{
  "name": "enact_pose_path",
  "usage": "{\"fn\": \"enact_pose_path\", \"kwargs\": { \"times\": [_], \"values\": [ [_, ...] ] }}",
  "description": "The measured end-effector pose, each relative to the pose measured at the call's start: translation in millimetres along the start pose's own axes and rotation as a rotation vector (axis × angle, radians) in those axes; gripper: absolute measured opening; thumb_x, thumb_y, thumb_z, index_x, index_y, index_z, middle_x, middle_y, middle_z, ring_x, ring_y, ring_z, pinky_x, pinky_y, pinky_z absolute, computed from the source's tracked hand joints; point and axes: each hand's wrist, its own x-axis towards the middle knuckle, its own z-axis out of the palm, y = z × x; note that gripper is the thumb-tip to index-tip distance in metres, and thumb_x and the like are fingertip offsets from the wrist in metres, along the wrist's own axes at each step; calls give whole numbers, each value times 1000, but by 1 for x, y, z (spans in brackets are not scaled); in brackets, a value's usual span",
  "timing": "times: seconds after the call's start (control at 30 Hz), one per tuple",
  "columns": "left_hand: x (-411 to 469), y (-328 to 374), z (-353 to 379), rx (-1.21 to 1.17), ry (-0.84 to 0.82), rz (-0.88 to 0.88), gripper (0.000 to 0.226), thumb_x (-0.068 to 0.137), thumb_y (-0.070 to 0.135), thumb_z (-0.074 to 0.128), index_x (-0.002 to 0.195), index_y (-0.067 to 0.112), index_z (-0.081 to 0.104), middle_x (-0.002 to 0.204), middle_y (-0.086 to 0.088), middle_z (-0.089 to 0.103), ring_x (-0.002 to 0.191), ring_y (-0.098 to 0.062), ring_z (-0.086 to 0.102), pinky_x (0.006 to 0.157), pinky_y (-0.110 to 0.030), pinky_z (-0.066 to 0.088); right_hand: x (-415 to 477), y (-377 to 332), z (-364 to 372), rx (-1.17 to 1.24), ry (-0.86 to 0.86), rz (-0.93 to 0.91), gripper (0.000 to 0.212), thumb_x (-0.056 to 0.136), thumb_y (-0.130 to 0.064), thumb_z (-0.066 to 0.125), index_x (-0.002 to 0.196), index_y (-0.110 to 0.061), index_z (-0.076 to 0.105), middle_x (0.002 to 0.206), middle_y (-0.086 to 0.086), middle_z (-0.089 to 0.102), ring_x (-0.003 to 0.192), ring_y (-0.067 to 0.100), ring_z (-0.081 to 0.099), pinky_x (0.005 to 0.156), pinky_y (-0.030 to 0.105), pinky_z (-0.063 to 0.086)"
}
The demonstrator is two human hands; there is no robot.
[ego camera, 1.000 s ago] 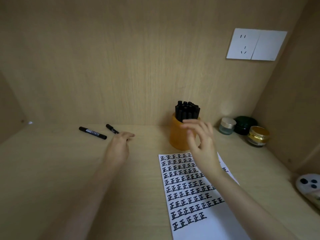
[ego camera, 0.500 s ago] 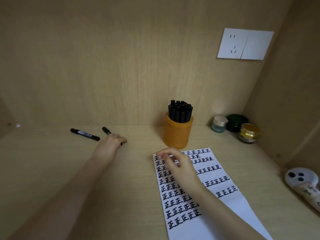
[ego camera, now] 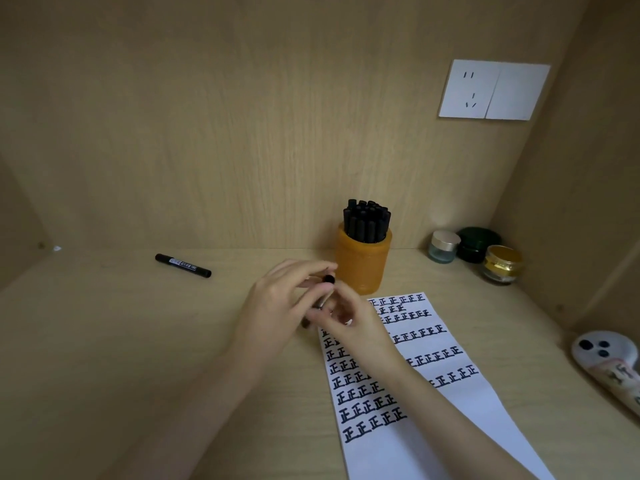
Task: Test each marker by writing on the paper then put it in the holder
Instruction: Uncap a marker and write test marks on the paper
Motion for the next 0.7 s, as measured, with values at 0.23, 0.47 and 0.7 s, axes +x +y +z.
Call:
{"fn": "enact_pose_path", "kwargs": {
  "times": [0.23, 0.47, 0.7],
  "values": [
    [-19, 23, -1, -279, -81, -436, 49, 83, 51, 42, 125, 29, 52, 117, 15, 63, 109, 2, 58, 96, -19, 45, -22, -18, -10, 280, 137, 51, 12, 91, -15, 62, 98, -5, 66, 65, 5, 51, 58, 8, 50, 55, 17, 42],
    [-63, 34, 14, -147, -342, -462, 10, 93, 31, 54, 102, 32, 58, 80, 23, 65, 73, 5, 61, 73, -22, 51, -50, -27, -20, 375, 156, 172, 10, 90, -18, 62, 87, -9, 60, 56, 3, 56, 47, 12, 48, 43, 20, 36],
    [-85, 51, 25, -62, -355, -382, 11, 98, 37, 38, 104, 36, 47, 89, 9, 62, 84, -10, 58, 78, -40, 48, -77, -34, -23, 317, 108, 160, 18, 90, -17, 63, 79, -4, 60, 50, 4, 51, 40, 7, 42, 42, 14, 33]
  ]
}}
